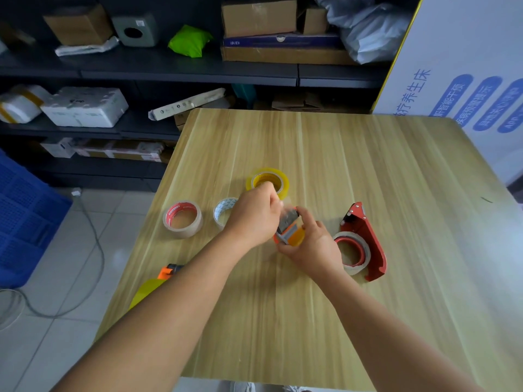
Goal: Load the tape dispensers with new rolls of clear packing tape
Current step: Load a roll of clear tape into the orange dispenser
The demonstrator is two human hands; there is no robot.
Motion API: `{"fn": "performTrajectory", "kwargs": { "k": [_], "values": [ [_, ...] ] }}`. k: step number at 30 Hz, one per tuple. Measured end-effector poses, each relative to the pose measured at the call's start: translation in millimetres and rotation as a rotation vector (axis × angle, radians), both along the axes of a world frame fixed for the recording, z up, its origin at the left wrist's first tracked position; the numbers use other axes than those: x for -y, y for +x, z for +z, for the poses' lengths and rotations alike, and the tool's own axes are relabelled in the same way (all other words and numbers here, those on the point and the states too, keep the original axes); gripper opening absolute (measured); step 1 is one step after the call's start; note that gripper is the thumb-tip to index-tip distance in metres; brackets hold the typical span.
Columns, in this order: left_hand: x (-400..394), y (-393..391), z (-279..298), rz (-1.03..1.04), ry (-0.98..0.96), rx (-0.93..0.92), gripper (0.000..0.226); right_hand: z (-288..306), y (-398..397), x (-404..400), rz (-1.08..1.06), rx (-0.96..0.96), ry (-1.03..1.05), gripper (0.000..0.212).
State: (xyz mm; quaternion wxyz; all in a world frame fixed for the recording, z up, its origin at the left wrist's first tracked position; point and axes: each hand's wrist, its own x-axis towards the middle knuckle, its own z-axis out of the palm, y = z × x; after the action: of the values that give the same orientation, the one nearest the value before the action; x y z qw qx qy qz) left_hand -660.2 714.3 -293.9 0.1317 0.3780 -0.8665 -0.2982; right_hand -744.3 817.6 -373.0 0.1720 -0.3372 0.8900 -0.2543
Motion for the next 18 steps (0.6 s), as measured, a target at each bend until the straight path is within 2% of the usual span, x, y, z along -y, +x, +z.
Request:
{"fn": "performTrajectory", "kwargs": {
  "k": [6, 18],
  "values": [
    [16.5, -5.9, 27.5, 0.022, 0.087, -0.104, 0.015, -2.2, -9.3, -5.9, -0.015, 0.032, -0.008, 0.074],
    [7.2, -18.1, 76.5, -0.049, 0.143, -0.14, 0.015, 1.8, -14.4, -16.7, -0.022, 0.104, -0.066, 0.072]
  ]
}}
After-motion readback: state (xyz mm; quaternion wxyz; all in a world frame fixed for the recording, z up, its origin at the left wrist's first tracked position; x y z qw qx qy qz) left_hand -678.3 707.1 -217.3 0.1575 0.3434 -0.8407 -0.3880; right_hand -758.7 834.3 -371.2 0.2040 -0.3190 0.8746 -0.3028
